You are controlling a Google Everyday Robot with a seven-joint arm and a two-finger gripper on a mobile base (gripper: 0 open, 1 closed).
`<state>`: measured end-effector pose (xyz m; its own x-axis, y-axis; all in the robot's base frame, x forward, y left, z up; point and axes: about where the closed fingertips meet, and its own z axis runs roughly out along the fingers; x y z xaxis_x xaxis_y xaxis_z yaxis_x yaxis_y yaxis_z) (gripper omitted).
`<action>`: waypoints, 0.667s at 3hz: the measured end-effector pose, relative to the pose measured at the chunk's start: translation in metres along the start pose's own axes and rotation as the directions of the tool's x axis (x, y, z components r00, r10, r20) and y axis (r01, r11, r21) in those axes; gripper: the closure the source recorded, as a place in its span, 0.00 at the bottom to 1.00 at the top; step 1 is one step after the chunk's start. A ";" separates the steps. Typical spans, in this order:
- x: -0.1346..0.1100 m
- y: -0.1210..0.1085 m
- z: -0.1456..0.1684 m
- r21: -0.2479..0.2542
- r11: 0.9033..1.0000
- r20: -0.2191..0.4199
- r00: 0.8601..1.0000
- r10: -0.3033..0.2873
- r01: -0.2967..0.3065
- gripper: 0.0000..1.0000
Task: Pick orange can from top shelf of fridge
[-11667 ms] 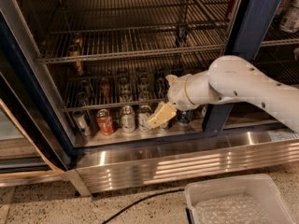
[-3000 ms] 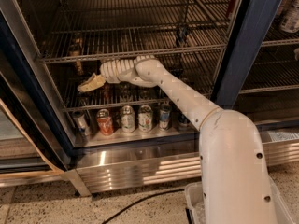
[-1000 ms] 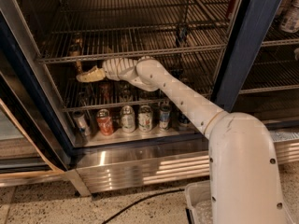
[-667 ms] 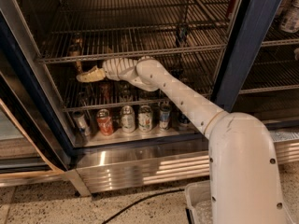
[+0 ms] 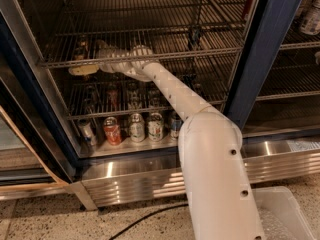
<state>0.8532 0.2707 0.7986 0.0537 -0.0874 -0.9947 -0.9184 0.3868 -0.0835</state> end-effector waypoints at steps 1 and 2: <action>0.000 0.000 0.000 0.000 1.000 0.000 1.000 0.000 0.000 0.00; 0.001 0.005 0.001 -0.027 1.000 -0.003 1.000 -0.014 0.014 0.00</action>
Offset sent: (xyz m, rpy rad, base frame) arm -0.0049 -0.0010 -0.0020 -0.0232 -0.0236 0.0560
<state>0.8495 0.2737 0.7972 0.0651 -0.0954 -0.9933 -0.9280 0.3602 -0.0954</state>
